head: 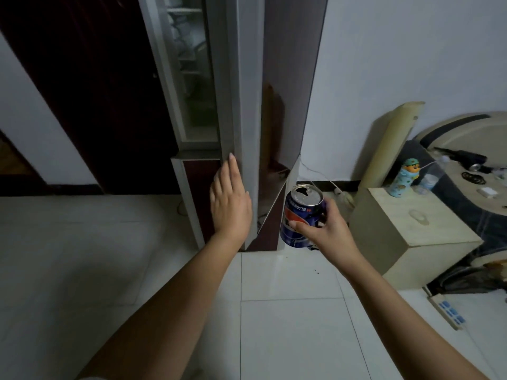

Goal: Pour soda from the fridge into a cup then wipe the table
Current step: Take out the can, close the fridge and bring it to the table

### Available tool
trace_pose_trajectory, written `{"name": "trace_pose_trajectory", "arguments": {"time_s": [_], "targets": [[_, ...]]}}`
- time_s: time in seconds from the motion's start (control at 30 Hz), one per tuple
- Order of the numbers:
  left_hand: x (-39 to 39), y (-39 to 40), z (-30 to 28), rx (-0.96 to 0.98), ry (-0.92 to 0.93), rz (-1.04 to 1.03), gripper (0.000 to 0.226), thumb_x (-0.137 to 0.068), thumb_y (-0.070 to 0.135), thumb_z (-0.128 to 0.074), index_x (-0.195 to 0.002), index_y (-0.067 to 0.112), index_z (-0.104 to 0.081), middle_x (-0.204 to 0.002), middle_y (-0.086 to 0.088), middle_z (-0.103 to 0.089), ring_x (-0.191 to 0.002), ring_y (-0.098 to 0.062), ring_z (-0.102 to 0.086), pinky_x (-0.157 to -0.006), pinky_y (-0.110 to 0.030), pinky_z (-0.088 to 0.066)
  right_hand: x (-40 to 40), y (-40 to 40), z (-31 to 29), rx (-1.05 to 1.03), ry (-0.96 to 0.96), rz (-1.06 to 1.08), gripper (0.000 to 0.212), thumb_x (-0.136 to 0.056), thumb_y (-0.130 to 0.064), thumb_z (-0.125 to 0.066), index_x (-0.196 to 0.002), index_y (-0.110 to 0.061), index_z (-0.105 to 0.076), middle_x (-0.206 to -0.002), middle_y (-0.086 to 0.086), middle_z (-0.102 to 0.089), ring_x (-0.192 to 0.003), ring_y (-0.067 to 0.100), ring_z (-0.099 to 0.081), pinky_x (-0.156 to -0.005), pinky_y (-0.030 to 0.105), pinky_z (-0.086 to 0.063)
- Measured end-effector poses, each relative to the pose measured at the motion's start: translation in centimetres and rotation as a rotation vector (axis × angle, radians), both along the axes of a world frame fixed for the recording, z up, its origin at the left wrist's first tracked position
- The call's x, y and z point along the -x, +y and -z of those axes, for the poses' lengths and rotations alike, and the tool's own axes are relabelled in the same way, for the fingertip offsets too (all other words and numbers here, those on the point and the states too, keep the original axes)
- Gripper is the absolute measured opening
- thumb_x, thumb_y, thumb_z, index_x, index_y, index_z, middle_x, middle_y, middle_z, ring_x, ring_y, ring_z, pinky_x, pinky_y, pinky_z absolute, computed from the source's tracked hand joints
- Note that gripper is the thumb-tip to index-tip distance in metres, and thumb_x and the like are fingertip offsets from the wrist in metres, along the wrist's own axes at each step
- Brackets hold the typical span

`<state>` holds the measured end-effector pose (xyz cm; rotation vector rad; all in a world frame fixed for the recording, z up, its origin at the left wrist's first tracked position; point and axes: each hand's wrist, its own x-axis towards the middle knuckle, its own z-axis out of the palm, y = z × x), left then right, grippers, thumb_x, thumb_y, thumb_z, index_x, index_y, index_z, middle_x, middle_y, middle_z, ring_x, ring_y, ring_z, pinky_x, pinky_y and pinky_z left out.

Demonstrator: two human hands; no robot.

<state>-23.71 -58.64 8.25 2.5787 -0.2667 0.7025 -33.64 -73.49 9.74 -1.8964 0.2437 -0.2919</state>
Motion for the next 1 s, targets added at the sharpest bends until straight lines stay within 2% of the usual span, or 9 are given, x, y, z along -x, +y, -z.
{"name": "trace_pose_trajectory", "arguments": {"time_s": [0.13,0.37,0.47,0.57,0.63,0.77,0.9,1.0], "targets": [[-3.0,3.1,0.2,0.044,0.003,-0.016,0.08,-0.093,0.018,-0.052,-0.147,0.011,0.005,-0.155,-0.011,-0.017,-0.143,-0.026,-0.018,-0.114,-0.035,-0.02,-3.5,2.6,0.0,0.013,-0.006,-0.022,0.067,-0.073,-0.02,-0.076,-0.129,-0.017,-0.039,-0.117,-0.008,-0.053,-0.107,0.01,-0.051,-0.085,0.025,-0.041],[-9.3,9.2,0.3,0.014,0.022,0.031,0.077,-0.094,0.018,-0.05,-0.147,0.01,0.005,-0.154,-0.011,-0.021,-0.142,-0.026,-0.021,-0.115,-0.033,-0.021,-11.0,7.9,-0.2,0.004,-0.022,-0.038,0.069,-0.071,-0.019,-0.077,-0.129,-0.017,-0.039,-0.114,-0.009,-0.052,-0.105,0.009,-0.052,-0.087,0.025,-0.043],[-11.9,11.6,0.8,-0.029,0.013,0.033,0.082,-0.086,0.007,-0.061,-0.147,0.007,-0.007,-0.147,-0.016,-0.034,-0.136,-0.03,-0.035,-0.11,-0.035,-0.031,-14.2,10.2,-0.2,-0.017,-0.025,-0.044,0.072,-0.07,-0.019,-0.077,-0.131,-0.017,-0.038,-0.115,-0.009,-0.053,-0.105,0.009,-0.052,-0.089,0.027,-0.044],[-14.7,13.8,1.3,-0.09,-0.046,0.039,0.097,-0.064,-0.003,-0.077,-0.144,0.0,-0.022,-0.133,-0.02,-0.051,-0.12,-0.033,-0.054,-0.098,-0.037,-0.044,-17.0,12.0,-0.2,-0.017,-0.035,-0.054,0.072,-0.07,-0.02,-0.077,-0.13,-0.017,-0.038,-0.12,-0.005,-0.055,-0.109,0.013,-0.054,-0.094,0.031,-0.046],[-16.5,14.9,1.3,-0.133,-0.042,0.044,0.102,-0.063,-0.004,-0.078,-0.144,0.0,-0.016,-0.136,-0.02,-0.049,-0.123,-0.032,-0.051,-0.102,-0.034,-0.038,-18.7,12.9,-0.3,-0.024,-0.037,-0.066,0.072,-0.071,-0.02,-0.077,-0.131,-0.016,-0.038,-0.123,-0.003,-0.055,-0.111,0.015,-0.054,-0.096,0.033,-0.045],[-19.8,16.5,1.1,-0.227,-0.034,0.031,0.096,-0.078,0.002,-0.067,-0.141,0.003,0.006,-0.152,-0.019,-0.025,-0.141,-0.029,-0.026,-0.112,-0.032,-0.012,-21.7,14.2,-0.2,-0.038,-0.023,-0.088,0.072,-0.071,-0.019,-0.077,-0.131,-0.016,-0.038,-0.123,-0.003,-0.055,-0.11,0.012,-0.054,-0.095,0.032,-0.046],[-23.0,17.4,1.4,-0.345,-0.13,-0.002,0.098,-0.07,0.008,-0.075,-0.145,-0.001,-0.011,-0.152,-0.022,-0.019,-0.142,-0.03,-0.017,-0.119,-0.038,-0.009,-24.7,14.9,0.2,-0.047,-0.013,-0.1,0.068,-0.07,-0.019,-0.077,-0.127,-0.02,-0.04,-0.111,-0.013,-0.056,-0.101,0.003,-0.056,-0.085,0.02,-0.047],[-25.7,17.8,2.2,-0.412,-0.202,0.05,0.094,-0.073,0.005,-0.069,-0.145,-0.001,-0.01,-0.152,-0.018,-0.009,-0.142,-0.029,-0.009,-0.117,-0.037,0.001,-27.2,15.1,0.3,-0.053,-0.019,-0.109,0.064,-0.071,-0.016,-0.077,-0.124,-0.022,-0.042,-0.106,-0.019,-0.056,-0.096,-0.003,-0.056,-0.076,0.014,-0.048]]}}
